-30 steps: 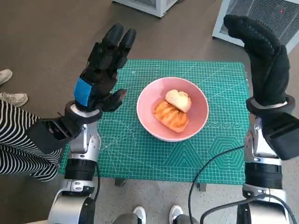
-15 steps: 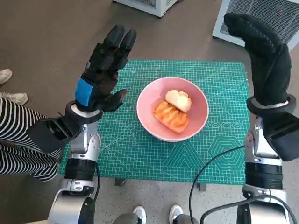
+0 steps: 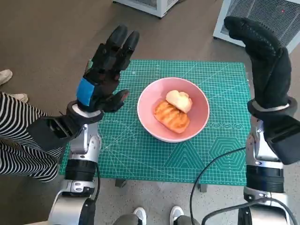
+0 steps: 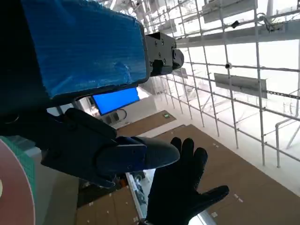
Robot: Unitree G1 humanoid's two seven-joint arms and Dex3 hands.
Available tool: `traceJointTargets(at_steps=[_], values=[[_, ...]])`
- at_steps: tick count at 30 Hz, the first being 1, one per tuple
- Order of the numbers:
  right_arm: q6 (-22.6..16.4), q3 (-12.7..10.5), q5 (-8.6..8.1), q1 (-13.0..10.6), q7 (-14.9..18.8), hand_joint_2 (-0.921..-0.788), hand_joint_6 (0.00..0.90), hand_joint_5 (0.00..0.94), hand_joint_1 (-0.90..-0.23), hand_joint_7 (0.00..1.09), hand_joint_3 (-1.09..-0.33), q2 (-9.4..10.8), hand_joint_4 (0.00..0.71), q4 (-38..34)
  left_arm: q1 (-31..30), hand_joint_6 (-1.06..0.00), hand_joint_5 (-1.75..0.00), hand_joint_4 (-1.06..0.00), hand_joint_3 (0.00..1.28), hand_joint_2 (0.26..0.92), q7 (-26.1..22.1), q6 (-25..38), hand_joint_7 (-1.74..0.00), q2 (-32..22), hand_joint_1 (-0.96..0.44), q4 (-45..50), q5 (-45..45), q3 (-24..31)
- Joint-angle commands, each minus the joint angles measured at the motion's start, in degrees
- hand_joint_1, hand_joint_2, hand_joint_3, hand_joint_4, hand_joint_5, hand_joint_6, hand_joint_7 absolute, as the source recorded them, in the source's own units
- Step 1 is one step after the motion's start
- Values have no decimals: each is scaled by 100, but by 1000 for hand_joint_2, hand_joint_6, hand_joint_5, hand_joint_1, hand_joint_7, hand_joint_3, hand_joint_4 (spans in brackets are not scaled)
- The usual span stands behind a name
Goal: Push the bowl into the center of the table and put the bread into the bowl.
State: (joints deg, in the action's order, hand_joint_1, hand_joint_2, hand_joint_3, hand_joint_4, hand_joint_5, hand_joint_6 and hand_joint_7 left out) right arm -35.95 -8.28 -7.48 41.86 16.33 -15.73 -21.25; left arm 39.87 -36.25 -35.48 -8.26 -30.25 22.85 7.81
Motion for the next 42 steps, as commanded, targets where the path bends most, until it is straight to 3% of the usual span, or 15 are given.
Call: traceJointTargets(at_steps=[1, 42], values=[[-16, 44, 40, -106, 12, -921, -1, 2, -726, 527, -751, 14, 159, -94, 47, -45, 0, -33, 413, 921, -35, 53, -164, 40, -718, 59, 68, 59], [-280, 63, 155, -189, -66, -921, -1, 2, -738, 517, -763, 8, 160, -209, 85, -41, -9, -47, 365, 921, 198, -175, -149, 203, -693, -18, -226, 111]])
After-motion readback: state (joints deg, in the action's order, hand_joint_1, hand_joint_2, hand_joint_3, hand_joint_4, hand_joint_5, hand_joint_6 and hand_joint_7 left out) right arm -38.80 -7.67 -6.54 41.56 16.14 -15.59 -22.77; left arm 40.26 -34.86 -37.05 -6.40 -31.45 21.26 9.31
